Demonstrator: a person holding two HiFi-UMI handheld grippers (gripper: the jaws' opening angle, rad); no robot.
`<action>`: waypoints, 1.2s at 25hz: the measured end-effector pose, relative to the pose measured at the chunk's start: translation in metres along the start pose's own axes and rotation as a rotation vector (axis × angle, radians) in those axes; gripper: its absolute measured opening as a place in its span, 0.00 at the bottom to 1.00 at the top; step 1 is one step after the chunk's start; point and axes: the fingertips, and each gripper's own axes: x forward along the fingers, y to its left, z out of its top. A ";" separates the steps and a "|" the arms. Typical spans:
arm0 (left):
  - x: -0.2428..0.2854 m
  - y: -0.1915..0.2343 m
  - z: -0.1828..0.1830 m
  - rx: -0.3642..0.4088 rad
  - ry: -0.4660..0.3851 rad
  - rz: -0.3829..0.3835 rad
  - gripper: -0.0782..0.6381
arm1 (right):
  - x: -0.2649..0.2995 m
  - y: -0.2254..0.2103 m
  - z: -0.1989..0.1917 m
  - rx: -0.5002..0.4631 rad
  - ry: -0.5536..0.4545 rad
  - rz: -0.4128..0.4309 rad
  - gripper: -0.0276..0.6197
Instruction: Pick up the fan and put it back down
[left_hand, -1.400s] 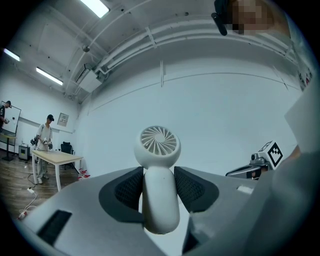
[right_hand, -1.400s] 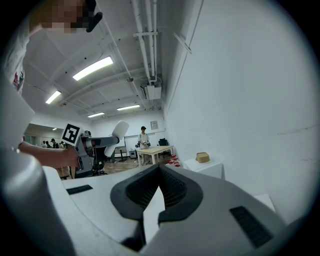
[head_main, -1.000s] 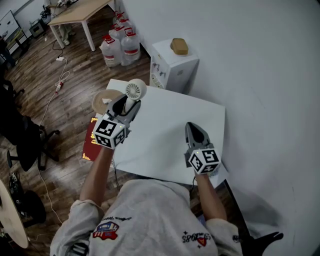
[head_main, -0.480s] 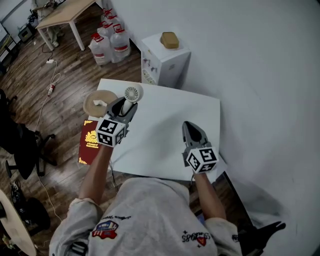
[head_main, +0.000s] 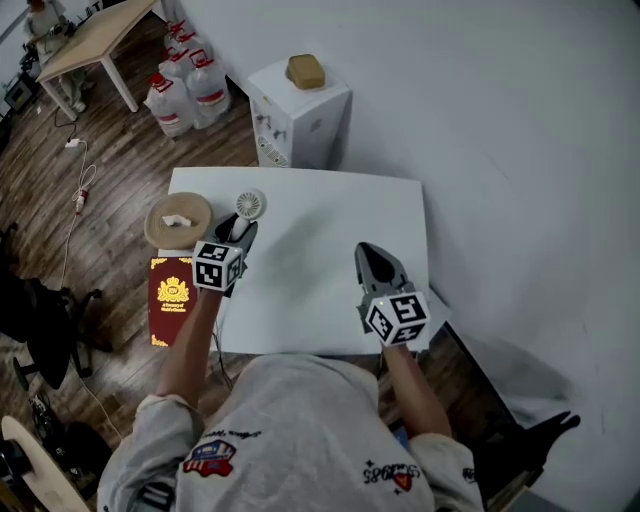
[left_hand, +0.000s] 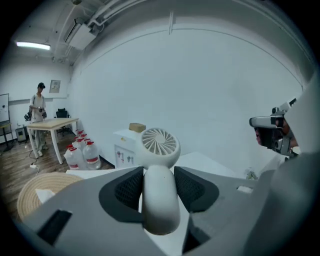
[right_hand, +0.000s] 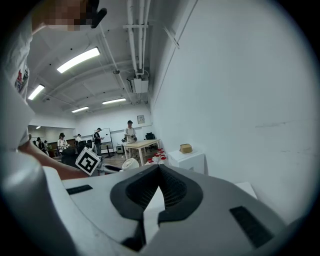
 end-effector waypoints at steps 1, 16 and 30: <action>0.007 0.004 -0.011 -0.013 0.030 0.006 0.37 | 0.000 -0.003 -0.001 0.002 0.002 -0.008 0.03; 0.069 0.032 -0.141 -0.058 0.402 0.025 0.37 | -0.024 -0.048 -0.008 0.010 0.038 -0.140 0.03; 0.083 0.037 -0.168 -0.185 0.475 0.038 0.37 | -0.045 -0.060 -0.012 -0.004 0.060 -0.179 0.03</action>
